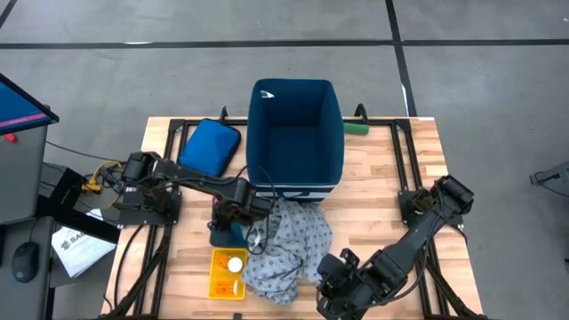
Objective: Pick & place medical supplies in basket/bin
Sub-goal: Put the blue bandage into the blue bin
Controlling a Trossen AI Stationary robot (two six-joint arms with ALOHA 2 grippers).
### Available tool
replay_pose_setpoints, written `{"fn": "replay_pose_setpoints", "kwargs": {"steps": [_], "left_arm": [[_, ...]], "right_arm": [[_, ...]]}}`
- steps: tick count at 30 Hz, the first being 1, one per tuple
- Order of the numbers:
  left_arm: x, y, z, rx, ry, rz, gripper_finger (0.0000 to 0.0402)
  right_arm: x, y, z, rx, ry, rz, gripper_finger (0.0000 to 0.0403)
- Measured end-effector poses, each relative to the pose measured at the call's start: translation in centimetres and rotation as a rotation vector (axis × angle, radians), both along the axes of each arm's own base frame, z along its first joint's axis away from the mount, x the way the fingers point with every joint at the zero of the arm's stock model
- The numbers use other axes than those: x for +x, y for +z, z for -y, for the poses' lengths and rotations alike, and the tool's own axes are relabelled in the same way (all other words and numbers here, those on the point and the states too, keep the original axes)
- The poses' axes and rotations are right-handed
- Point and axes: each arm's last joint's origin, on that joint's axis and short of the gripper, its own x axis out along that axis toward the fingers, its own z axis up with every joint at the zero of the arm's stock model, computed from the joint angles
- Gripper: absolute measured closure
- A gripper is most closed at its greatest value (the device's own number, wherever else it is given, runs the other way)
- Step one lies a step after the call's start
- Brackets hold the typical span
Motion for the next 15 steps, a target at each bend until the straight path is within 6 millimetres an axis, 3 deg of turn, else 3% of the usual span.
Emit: {"fn": "replay_pose_setpoints", "kwargs": {"steps": [7,15], "left_arm": [[-0.19,0.50,-0.85,-0.001,0.029,0.001,0.0237],[-0.16,0.50,-0.95,0.019,0.019,0.010,0.0231]], "right_arm": [[-0.11,-0.02,-0.07,0.001,-0.013,0.002,0.0300],[-0.13,-0.06,-0.02,-0.005,-0.018,-0.001,0.0300]]}}
